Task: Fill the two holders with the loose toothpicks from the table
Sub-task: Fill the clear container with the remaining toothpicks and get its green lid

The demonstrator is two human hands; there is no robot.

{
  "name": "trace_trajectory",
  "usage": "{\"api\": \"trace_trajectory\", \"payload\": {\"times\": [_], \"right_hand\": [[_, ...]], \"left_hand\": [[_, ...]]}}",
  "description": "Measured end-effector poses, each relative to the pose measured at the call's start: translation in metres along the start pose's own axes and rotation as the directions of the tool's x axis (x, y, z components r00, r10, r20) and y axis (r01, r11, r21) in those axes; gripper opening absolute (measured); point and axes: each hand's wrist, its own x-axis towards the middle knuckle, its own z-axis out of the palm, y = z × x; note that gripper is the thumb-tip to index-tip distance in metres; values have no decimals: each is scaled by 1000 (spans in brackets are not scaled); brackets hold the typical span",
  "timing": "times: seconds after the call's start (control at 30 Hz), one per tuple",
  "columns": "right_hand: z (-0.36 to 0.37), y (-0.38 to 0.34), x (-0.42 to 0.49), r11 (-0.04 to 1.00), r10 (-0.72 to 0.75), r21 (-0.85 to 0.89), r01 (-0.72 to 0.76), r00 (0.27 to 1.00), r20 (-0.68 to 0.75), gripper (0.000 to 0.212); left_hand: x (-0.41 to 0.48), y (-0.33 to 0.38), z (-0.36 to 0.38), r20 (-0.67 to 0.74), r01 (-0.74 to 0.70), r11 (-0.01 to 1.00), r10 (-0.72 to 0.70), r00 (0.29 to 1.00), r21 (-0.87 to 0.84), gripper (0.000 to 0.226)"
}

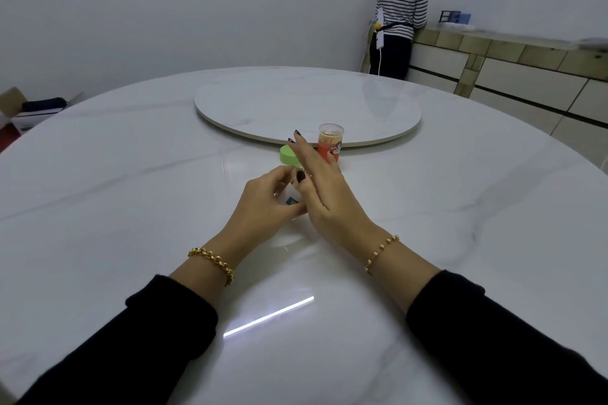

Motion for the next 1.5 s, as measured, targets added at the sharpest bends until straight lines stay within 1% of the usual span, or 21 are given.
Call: {"api": "trace_trajectory", "payload": {"times": [0.13,0.2,0.27,0.33,0.43,0.5,0.57,0.67,0.73,0.8,0.87,0.93,1.03,1.2,1.3,1.4,1.47,1.5], "right_hand": [[-5,11,1,998,20,53,-15,995,-93,51],[-10,20,1,995,78,65,-71,990,-119,46],[-18,31,2,988,152,58,-145,979,-137,35],[-29,46,1,976,218,1,-220,970,-111,23],[-43,64,-1,940,302,-165,-299,953,-5,11],[-46,71,-1,892,365,-312,-327,928,72,19],[-42,71,-2,848,414,-419,-324,899,141,23],[-39,66,0,849,418,-414,-329,897,143,9],[-38,61,1,835,431,-435,-336,892,139,11],[-36,57,1,807,448,-490,-329,882,146,8],[-32,53,1,765,459,-577,-288,872,173,14],[-28,51,1,712,447,-672,-205,870,209,21],[-23,50,0,648,429,-752,-122,874,227,25],[-25,52,0,645,431,-749,-150,881,194,22],[-31,51,2,691,394,-697,-193,908,140,20],[-35,44,8,738,388,-619,-270,920,61,15],[-40,40,10,796,388,-511,-325,921,18,8],[-43,37,9,824,391,-448,-346,920,10,9]], "left_hand": [[2,-4,-3,-20,42,998,-43,999,-54,36],[3,-6,-4,-37,67,996,-69,997,-54,38],[4,-8,-6,-54,100,993,-104,993,-66,40],[4,-11,-9,-67,139,987,-144,987,-75,41],[5,-14,-12,-80,160,984,-166,983,-75,43],[6,-13,-13,-79,160,984,-166,983,-76,43],[5,-13,-12,-77,159,984,-165,983,-82,41],[5,-13,-12,-76,160,983,-167,983,-91,41],[4,-12,-12,-74,161,982,-168,983,-96,41],[4,-11,-12,-70,158,983,-165,984,-92,40],[4,-10,-12,-64,155,984,-161,985,-91,40],[4,-10,-11,-64,152,984,-158,985,-92,40],[4,-10,-11,-62,146,985,-152,986,-89,41],[4,-11,-11,-60,148,986,-153,986,-81,43],[4,-11,-11,-60,149,985,-155,986,-83,43],[4,-9,-11,-58,147,986,-152,987,-83,41],[4,-9,-10,-55,143,986,-148,987,-89,40],[4,-8,-10,-52,139,986,-144,988,-91,40]]}}
